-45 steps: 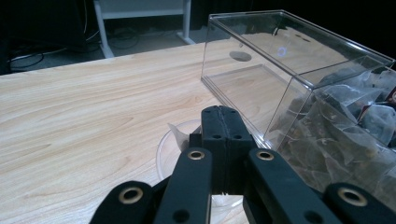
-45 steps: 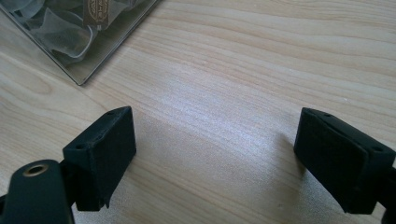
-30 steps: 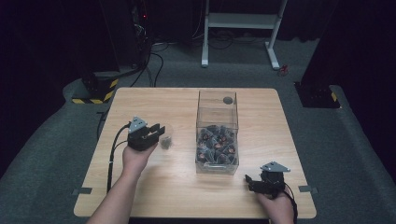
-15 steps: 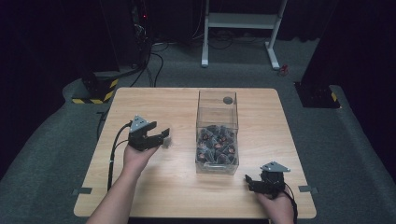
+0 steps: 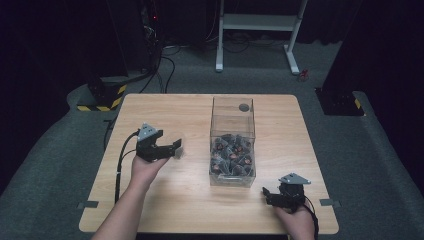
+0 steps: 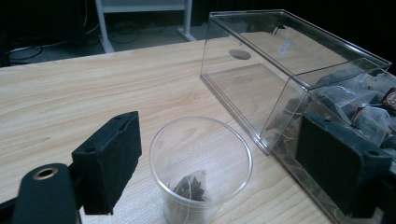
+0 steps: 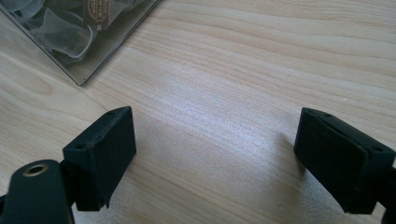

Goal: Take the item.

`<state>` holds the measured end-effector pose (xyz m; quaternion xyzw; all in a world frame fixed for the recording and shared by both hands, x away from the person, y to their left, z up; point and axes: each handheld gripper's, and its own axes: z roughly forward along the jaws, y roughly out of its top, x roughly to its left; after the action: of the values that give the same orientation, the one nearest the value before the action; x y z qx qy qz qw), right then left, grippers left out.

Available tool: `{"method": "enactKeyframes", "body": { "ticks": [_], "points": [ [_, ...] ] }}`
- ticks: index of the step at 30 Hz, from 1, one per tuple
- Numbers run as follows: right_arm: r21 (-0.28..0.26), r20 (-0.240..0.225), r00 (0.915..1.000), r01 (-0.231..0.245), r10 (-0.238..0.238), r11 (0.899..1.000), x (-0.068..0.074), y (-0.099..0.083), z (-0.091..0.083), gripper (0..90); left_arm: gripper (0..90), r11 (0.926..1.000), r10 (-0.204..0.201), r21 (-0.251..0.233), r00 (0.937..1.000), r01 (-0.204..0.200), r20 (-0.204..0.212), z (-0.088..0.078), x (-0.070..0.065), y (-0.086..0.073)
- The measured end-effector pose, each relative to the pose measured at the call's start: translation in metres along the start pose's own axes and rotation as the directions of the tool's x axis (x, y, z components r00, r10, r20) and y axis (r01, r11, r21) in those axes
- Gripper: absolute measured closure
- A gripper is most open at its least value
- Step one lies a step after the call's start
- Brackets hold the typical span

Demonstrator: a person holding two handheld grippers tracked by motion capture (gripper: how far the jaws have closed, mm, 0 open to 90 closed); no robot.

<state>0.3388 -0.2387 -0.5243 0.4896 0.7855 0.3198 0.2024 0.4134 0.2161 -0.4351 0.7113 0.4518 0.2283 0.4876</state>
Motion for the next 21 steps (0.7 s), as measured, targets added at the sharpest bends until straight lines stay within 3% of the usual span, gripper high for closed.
{"method": "enactKeyframes", "body": {
  "ticks": [10, 21],
  "points": [
    [0.0, 0.0, 1.0, 0.0, 0.0, 1.0, 0.0, 0.0, 0.0, 12.6, 9.6, 0.9998, 0.016, 0.008, 0.9998, -0.016, -0.007, -0.006, 0.0, 0.0],
    [0.0, 0.0, 1.0, 0.0, 0.0, 1.0, 0.0, 0.0, 0.0, 12.7, 12.6, 0.9998, 0.013, 0.014, 0.9999, -0.012, -0.008, -0.016, 0.003, -0.006]
  ]
}}
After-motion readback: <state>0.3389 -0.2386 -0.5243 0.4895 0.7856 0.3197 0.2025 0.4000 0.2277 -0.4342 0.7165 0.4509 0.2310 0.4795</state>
